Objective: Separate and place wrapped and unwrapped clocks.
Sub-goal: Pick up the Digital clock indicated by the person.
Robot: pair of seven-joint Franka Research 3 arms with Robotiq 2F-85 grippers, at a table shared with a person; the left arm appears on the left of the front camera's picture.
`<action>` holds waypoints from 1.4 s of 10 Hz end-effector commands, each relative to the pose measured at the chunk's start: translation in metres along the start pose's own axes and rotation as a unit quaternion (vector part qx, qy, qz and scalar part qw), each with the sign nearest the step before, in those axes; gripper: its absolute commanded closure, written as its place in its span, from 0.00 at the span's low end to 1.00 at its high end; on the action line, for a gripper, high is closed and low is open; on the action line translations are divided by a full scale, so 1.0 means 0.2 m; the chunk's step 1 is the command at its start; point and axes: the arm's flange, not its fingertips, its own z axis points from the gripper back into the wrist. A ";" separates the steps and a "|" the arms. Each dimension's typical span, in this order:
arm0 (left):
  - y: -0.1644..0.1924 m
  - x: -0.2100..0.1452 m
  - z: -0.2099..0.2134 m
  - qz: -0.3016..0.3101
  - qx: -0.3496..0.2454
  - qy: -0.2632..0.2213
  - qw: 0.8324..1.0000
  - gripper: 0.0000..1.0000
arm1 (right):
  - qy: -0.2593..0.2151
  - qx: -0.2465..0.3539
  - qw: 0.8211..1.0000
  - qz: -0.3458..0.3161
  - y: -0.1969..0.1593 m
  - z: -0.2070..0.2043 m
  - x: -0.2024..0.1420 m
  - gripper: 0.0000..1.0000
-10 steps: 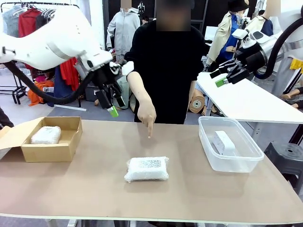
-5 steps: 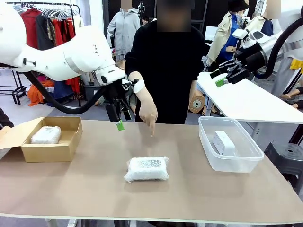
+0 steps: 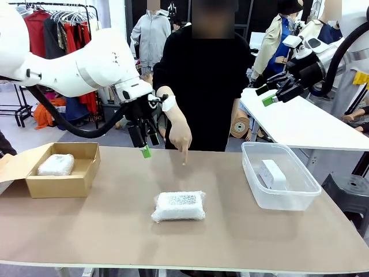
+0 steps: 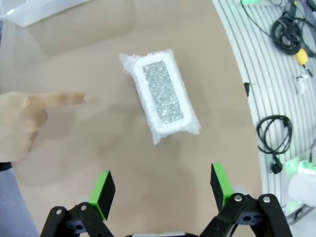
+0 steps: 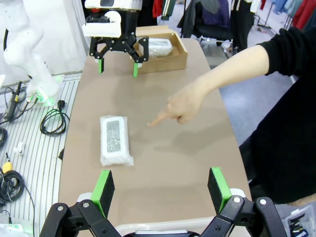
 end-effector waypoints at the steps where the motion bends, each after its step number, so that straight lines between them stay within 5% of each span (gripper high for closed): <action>1: 0.01 0.14 -0.14 0.068 -0.019 0.034 0.997 0.00 | -0.001 -0.002 1.000 0.008 0.01 0.00 0.00 0.00; 3: -0.01 0.29 -0.26 0.091 -0.009 0.048 0.995 0.00 | -0.001 -0.002 1.000 0.008 0.01 0.00 0.00 0.00; 5: -0.01 0.41 -0.46 0.113 0.039 0.110 0.987 0.00 | -0.001 -0.002 1.000 0.008 0.01 0.00 0.00 0.00; 8: -0.02 0.48 -0.64 0.063 0.056 0.143 0.986 0.00 | -0.001 -0.002 1.000 0.008 0.01 0.00 0.00 0.00; 14: -0.04 0.44 -0.81 0.084 0.100 0.139 0.982 0.00 | -0.001 -0.002 1.000 0.008 0.01 0.00 0.00 0.00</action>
